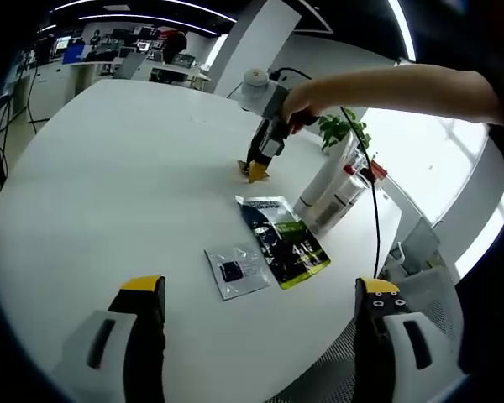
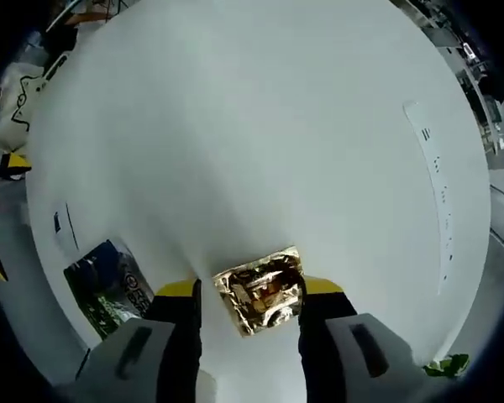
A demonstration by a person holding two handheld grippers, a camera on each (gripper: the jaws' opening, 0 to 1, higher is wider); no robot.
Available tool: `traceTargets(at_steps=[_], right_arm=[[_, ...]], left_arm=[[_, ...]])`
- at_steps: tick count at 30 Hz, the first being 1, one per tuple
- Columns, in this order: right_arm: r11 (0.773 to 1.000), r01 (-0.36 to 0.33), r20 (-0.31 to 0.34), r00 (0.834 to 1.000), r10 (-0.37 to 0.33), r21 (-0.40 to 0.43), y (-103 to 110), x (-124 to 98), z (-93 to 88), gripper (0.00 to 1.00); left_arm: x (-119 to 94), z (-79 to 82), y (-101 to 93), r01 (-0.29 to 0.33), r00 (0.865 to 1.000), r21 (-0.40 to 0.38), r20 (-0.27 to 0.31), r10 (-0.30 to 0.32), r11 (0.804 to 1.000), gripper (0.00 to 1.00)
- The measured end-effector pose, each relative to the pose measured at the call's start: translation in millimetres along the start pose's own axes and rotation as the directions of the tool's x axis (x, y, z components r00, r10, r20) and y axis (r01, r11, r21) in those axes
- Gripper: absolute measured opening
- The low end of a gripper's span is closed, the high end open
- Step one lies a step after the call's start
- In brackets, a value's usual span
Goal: Arrange the skincare products in the storage area until every visible bottle or jar stands upright without overlapping.
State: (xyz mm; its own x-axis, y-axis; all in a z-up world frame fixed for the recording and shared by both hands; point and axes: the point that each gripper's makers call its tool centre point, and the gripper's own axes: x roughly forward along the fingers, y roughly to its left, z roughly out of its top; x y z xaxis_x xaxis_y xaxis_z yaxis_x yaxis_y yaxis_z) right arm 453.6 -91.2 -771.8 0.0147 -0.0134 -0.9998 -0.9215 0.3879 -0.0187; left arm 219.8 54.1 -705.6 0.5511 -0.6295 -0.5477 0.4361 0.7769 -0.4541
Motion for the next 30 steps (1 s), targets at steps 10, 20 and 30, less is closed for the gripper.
traceTargets(at_steps=[10, 20, 30], right_arm=[[1.000, -0.001, -0.004, 1.000, 0.001, 0.004, 2.8, 0.5, 1.2, 0.32], [0.997, 0.060, 0.013, 0.998, -0.060, -0.050, -6.0, -1.5, 2.1, 0.46], [0.995, 0.052, -0.002, 0.999, -0.052, 0.090, -11.0, -0.7, -5.1, 0.54]], left_arm=[[-1.5, 0.8, 2.3, -0.005, 1.000, -0.005, 0.005, 0.005, 1.000, 0.91], [-2.2, -1.2, 3.2, -0.006, 1.000, -0.008, 0.003, 0.006, 1.000, 0.91], [-0.8, -0.5, 3.1, -0.003, 1.000, -0.009, -0.001, 0.003, 1.000, 0.91]])
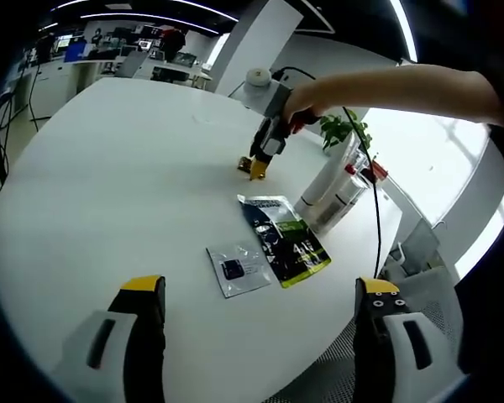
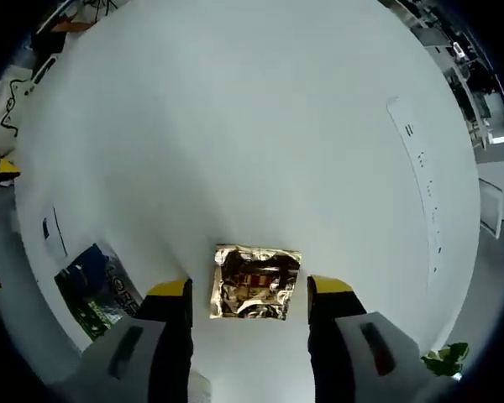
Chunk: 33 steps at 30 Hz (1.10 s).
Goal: Arrange the skincare products in the storage area until every visible bottle or jar stands upright without overlapping.
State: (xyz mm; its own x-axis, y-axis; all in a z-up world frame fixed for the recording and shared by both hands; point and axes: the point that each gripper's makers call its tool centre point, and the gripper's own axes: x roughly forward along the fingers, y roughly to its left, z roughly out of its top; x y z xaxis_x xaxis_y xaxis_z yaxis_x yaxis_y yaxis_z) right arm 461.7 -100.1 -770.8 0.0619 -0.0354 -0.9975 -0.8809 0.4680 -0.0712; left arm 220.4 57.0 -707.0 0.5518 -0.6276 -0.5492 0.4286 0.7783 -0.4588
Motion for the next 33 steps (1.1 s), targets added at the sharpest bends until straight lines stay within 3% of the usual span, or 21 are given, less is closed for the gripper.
traceTargets(at_steps=[4, 15, 33], right_arm=[[0.996, -0.052, 0.000, 0.999, 0.052, 0.070, 8.4, 0.1, -2.7, 0.44], [0.999, -0.046, -0.014, 0.999, 0.046, 0.008, 18.3, -2.6, -1.6, 0.36], [0.999, -0.040, -0.027, 0.999, 0.040, 0.003, 34.7, -11.5, -9.7, 0.16]], left_arm=[[1.2, 0.3, 0.3, 0.001, 1.000, 0.001, -0.001, -0.001, 1.000, 0.91], [0.9, -1.0, -3.1, 0.008, 1.000, 0.005, -0.006, -0.008, 1.000, 0.91], [-4.9, 1.2, -2.7, -0.001, 1.000, 0.005, 0.006, 0.001, 1.000, 0.91]])
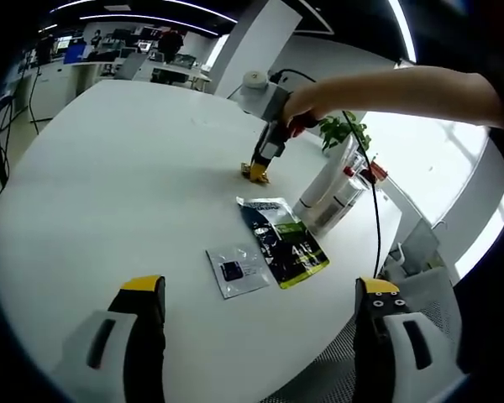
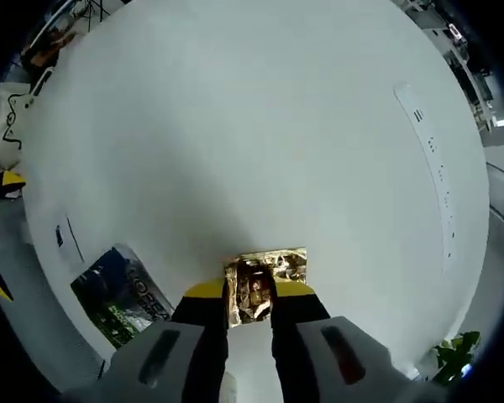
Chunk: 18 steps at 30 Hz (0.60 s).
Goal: Arrange the skincare products in the storage area until every visible bottle or jar stands upright without overlapping.
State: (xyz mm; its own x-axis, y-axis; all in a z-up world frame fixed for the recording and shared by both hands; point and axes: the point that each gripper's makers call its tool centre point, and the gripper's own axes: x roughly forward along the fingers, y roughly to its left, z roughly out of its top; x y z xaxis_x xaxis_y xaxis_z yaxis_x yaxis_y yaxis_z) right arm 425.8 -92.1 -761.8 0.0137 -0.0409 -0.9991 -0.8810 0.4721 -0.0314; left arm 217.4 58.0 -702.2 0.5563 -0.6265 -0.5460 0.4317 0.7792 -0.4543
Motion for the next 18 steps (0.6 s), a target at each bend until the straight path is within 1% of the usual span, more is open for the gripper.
traceTargets(at_steps=[2, 3, 7, 9, 10, 11, 12, 14, 18], right_arm=[[1.000, -0.001, 0.000, 1.000, 0.001, 0.004, 0.0, -0.5, -0.8, 0.13], [1.000, -0.002, -0.002, 1.000, 0.002, 0.001, -3.6, 0.9, 0.5, 0.12], [1.000, 0.001, 0.003, 1.000, -0.001, 0.001, -3.5, 0.0, -0.4, 0.11], [1.000, -0.004, 0.011, 1.000, 0.005, -0.010, -2.2, -0.4, 0.0, 0.08], [1.000, -0.013, 0.016, 1.000, 0.013, -0.007, -0.7, -0.3, 0.3, 0.01], [1.000, -0.018, 0.023, 1.000, 0.019, -0.013, -2.1, 2.3, 0.5, 0.01], [1.000, -0.021, 0.012, 1.000, 0.021, 0.001, -2.5, 3.9, -2.7, 0.01], [0.999, -0.031, 0.008, 0.999, 0.031, -0.012, -2.6, 8.6, -4.7, 0.01], [1.000, -0.027, 0.001, 1.000, 0.027, 0.000, -6.9, 12.2, -6.2, 0.01]], left_arm=[[-0.5, -0.1, 1.0, -0.002, 1.000, -0.001, -0.001, 0.002, 1.000, 0.91], [-0.7, -0.1, 0.9, -0.002, 1.000, -0.002, 0.000, 0.002, 1.000, 0.91], [0.0, -0.7, -1.0, 0.004, 1.000, -0.001, -0.002, -0.004, 1.000, 0.91], [0.4, -0.9, -1.3, 0.006, 1.000, 0.001, -0.003, -0.006, 1.000, 0.91], [0.5, -1.0, -1.4, 0.007, 1.000, 0.000, -0.004, -0.007, 1.000, 0.91], [0.8, -1.2, -1.2, 0.007, 1.000, -0.001, -0.004, -0.007, 1.000, 0.91], [1.0, -1.3, -0.7, 0.007, 1.000, -0.001, -0.005, -0.007, 1.000, 0.91], [0.7, -1.4, 0.1, 0.006, 1.000, 0.000, -0.005, -0.006, 1.000, 0.91], [0.2, -1.6, 2.1, 0.003, 1.000, 0.001, -0.006, -0.003, 1.000, 0.91]])
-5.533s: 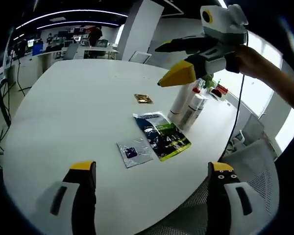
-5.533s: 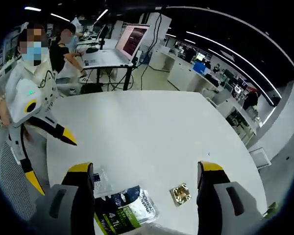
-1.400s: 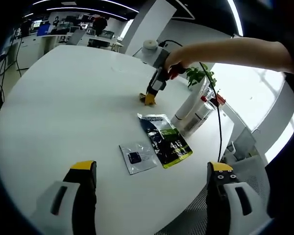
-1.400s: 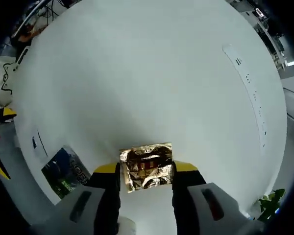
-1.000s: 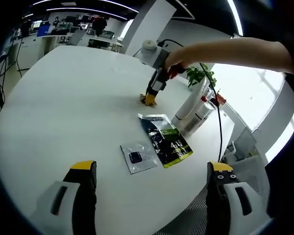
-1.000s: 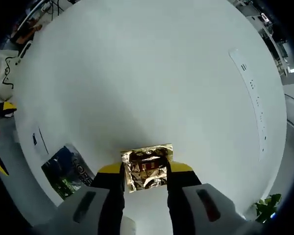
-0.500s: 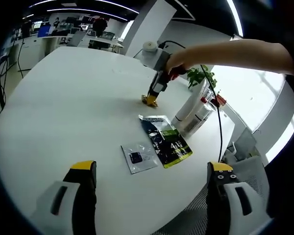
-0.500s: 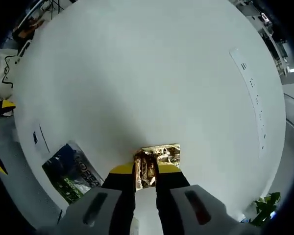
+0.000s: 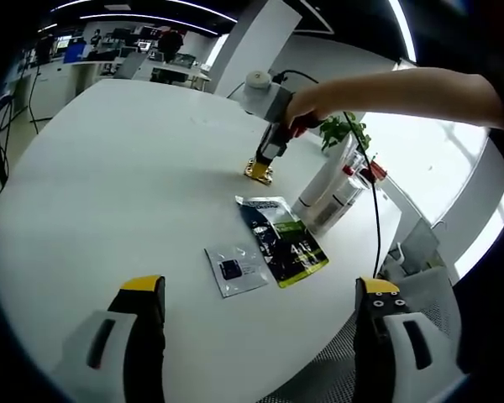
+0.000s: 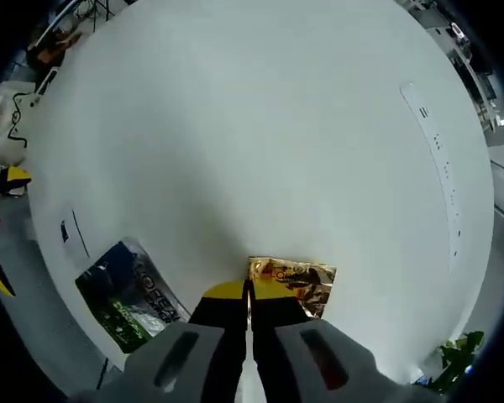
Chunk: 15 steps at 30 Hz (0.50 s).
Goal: Arrange the skincare products in the storage area until every visible bottle or jar stands upright without overlapping.
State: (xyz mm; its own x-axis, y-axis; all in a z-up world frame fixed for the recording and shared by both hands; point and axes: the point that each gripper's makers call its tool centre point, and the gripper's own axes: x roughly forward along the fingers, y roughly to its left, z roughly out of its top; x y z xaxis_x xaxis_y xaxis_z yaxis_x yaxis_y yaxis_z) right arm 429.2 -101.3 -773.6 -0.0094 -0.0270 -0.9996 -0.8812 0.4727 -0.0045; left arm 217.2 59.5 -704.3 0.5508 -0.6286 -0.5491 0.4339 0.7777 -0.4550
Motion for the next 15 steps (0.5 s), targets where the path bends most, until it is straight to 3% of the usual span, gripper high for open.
traceTargets(at_steps=[15], right_arm=[[0.999, 0.001, 0.044, 0.999, -0.003, 0.054, 4.0, -13.4, 13.4, 0.01]], left_arm=[[2.0, 3.1, -4.7, 0.008, 1.000, 0.010, 0.001, -0.008, 1.000, 0.91]])
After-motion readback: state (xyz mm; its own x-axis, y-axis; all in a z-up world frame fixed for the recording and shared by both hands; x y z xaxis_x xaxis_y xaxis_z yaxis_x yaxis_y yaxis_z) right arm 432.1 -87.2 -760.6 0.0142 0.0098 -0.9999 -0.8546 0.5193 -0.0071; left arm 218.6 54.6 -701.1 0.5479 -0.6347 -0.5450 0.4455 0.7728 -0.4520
